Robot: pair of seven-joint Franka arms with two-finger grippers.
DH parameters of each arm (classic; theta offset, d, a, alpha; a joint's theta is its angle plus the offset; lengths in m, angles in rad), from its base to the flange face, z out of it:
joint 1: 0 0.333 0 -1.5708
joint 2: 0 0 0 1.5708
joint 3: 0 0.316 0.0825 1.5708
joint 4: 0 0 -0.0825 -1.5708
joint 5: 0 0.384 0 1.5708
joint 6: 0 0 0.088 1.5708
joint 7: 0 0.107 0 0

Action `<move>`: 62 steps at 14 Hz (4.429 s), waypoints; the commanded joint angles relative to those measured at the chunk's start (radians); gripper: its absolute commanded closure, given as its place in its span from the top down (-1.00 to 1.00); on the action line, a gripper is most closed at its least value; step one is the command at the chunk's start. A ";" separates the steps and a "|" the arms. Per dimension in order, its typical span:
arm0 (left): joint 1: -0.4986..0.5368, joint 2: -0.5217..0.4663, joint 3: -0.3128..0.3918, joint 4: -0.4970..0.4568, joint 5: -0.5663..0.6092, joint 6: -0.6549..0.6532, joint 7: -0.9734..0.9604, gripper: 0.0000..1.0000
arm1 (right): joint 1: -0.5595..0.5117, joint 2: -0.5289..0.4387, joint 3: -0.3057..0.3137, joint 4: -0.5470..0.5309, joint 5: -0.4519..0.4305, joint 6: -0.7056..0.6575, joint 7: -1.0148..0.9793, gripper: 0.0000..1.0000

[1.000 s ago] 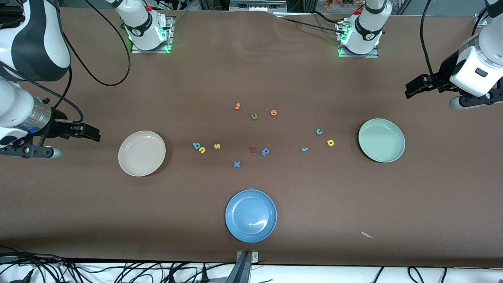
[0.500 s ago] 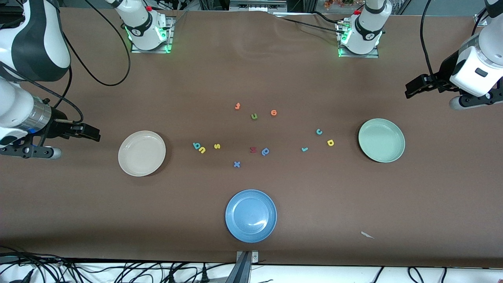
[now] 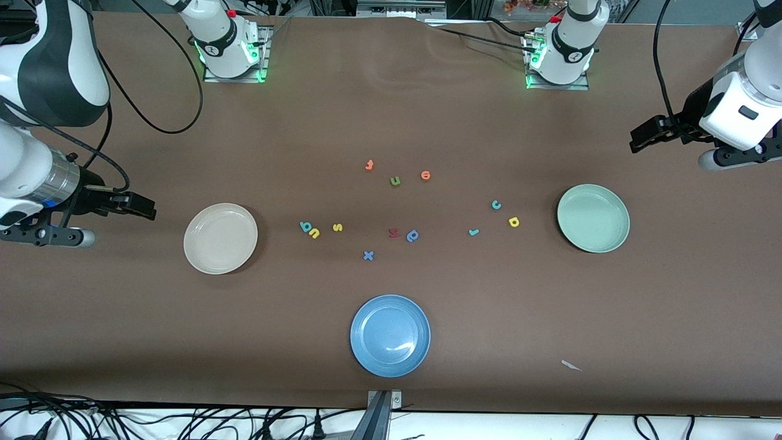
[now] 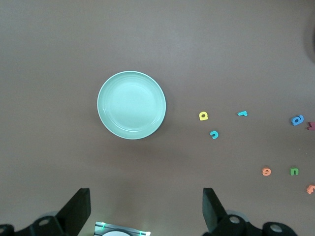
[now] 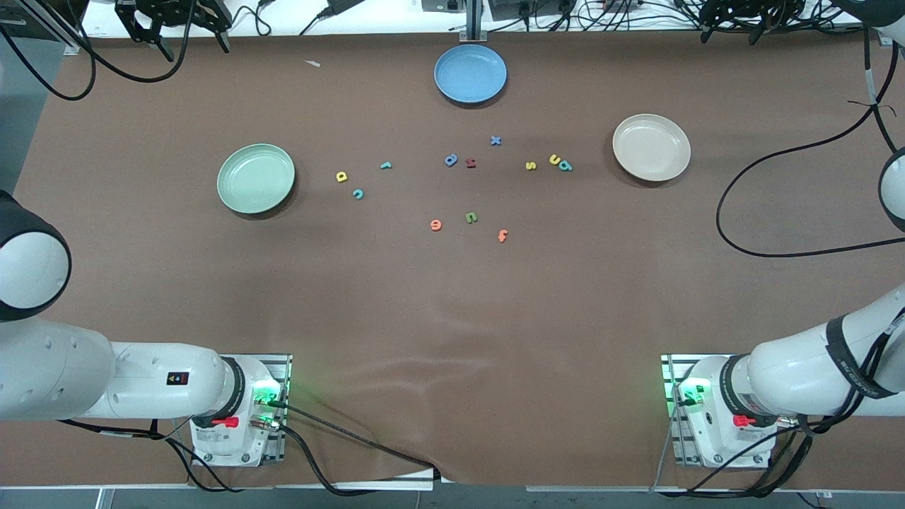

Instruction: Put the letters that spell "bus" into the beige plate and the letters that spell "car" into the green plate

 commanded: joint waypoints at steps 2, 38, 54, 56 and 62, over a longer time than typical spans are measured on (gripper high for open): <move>0.007 -0.010 -0.002 0.005 -0.027 -0.018 0.005 1.00 | -0.004 -0.009 0.001 -0.008 0.006 -0.005 -0.008 0.99; 0.008 0.043 -0.026 0.023 -0.011 -0.015 0.011 1.00 | 0.329 0.178 0.016 -0.239 -0.003 0.349 -0.011 0.99; -0.047 0.011 -0.098 -0.609 0.028 0.719 0.019 1.00 | 0.378 0.329 0.045 -0.353 -0.134 0.640 -0.047 0.38; -0.047 0.020 -0.106 -0.665 0.091 0.804 0.019 1.00 | 0.384 0.335 0.047 -0.356 -0.134 0.668 -0.034 0.31; -0.070 0.169 -0.108 -0.730 0.090 1.003 0.014 1.00 | 0.385 0.352 0.047 -0.358 -0.130 0.670 -0.033 0.22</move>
